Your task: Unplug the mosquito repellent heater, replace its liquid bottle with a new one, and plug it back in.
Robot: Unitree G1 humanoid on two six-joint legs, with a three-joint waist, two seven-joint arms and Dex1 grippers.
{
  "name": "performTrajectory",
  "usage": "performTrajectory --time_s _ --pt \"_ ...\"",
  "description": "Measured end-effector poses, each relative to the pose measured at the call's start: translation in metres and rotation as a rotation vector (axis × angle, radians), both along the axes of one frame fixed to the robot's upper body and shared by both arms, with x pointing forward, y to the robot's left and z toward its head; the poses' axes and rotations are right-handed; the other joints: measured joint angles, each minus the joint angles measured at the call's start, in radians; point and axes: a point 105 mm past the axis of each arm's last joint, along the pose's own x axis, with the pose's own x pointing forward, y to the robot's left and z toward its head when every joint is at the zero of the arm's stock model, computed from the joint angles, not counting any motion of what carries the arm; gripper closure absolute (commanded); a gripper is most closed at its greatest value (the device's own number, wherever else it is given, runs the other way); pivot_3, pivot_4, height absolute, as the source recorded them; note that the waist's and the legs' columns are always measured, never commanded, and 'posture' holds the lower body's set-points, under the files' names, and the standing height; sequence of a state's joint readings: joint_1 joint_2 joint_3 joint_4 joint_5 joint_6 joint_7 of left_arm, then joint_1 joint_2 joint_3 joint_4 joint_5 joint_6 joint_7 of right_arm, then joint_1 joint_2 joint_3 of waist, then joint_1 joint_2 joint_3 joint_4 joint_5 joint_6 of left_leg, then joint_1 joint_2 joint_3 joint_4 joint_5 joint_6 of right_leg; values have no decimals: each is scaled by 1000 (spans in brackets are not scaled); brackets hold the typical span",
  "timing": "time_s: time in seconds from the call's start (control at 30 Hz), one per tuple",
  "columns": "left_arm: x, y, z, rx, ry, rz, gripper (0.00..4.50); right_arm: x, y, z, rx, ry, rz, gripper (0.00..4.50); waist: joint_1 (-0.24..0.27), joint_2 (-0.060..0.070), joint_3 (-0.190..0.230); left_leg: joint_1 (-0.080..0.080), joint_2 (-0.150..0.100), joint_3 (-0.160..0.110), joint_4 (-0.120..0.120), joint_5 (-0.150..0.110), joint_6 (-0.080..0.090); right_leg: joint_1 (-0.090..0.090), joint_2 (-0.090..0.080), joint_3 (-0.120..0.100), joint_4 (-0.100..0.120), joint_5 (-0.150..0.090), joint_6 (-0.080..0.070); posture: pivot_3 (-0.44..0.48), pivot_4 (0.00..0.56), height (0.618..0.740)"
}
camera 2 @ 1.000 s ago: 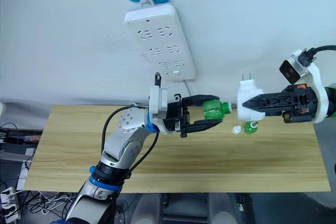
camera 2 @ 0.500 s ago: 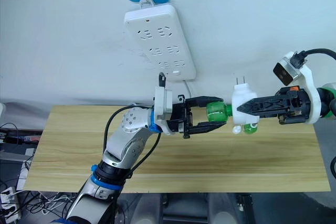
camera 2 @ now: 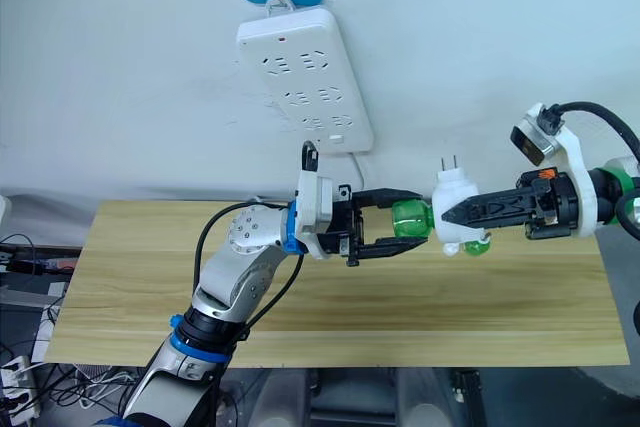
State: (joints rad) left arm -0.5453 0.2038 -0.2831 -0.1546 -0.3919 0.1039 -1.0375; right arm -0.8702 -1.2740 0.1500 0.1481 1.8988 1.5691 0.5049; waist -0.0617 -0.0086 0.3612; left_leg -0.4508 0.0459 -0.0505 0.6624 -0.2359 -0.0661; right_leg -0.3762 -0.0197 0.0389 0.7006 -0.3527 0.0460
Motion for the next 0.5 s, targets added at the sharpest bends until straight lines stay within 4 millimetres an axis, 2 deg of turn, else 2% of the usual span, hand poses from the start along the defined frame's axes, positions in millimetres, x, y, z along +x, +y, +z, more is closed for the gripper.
performTrajectory --time_s 0.23,0.37,0.5 --pt "2 2 0 -5 3 10 2285 2 2 0 -4 -1 2 1427 -2 0 0 0 0 0 0 0 0 0 0 0 0 0 0 -161 343 740" --pt "-1 -3 2 -21 6 -7 2285 -2 10 0 17 18 58 172 -2 0 0 0 0 0 0 0 0 0 0 0 0 0 0 -161 344 740" --pt "-6 -9 1 -23 6 -32 2285 -6 13 1 29 29 90 78 -2 0 0 0 0 0 0 0 0 0 0 0 0 0 0 -161 345 740"
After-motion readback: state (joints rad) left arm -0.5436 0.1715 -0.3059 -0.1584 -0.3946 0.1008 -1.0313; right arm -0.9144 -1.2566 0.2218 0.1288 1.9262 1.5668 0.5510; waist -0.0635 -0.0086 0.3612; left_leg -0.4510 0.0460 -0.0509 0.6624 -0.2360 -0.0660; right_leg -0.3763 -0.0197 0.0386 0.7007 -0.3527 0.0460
